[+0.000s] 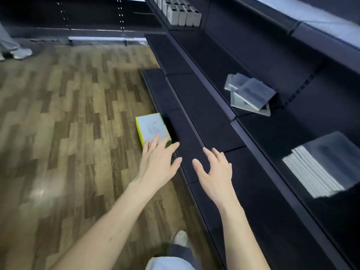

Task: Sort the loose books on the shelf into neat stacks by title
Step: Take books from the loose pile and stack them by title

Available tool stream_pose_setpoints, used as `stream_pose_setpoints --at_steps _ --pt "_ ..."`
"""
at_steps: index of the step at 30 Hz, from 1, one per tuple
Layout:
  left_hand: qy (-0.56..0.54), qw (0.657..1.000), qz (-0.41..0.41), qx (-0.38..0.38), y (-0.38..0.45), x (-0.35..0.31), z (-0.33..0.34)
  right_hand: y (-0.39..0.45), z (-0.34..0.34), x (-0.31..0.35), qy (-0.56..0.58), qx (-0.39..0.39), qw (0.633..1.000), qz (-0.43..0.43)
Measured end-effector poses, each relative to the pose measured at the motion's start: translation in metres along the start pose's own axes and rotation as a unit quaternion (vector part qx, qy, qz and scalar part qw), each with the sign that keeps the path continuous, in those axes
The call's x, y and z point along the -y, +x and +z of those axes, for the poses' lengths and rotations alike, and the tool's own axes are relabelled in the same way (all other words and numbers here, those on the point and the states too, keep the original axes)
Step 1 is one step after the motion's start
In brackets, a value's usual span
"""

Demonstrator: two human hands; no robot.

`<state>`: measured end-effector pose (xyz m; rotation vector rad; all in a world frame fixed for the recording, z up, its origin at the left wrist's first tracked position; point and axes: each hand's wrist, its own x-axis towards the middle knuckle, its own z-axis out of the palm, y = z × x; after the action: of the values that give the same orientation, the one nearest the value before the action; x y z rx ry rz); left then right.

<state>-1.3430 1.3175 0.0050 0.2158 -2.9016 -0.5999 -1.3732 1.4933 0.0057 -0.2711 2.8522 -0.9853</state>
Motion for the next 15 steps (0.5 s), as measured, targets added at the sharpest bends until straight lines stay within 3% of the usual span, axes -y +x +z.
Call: stream_pose_setpoints --at_steps 9,15 --pt "0.021 0.998 -0.057 0.021 0.073 0.044 0.007 0.105 0.041 0.022 -0.007 0.041 0.998 -0.038" --pt "0.03 0.998 -0.038 0.028 0.165 0.05 0.01 0.199 0.036 0.029 0.025 0.044 0.997 -0.051"
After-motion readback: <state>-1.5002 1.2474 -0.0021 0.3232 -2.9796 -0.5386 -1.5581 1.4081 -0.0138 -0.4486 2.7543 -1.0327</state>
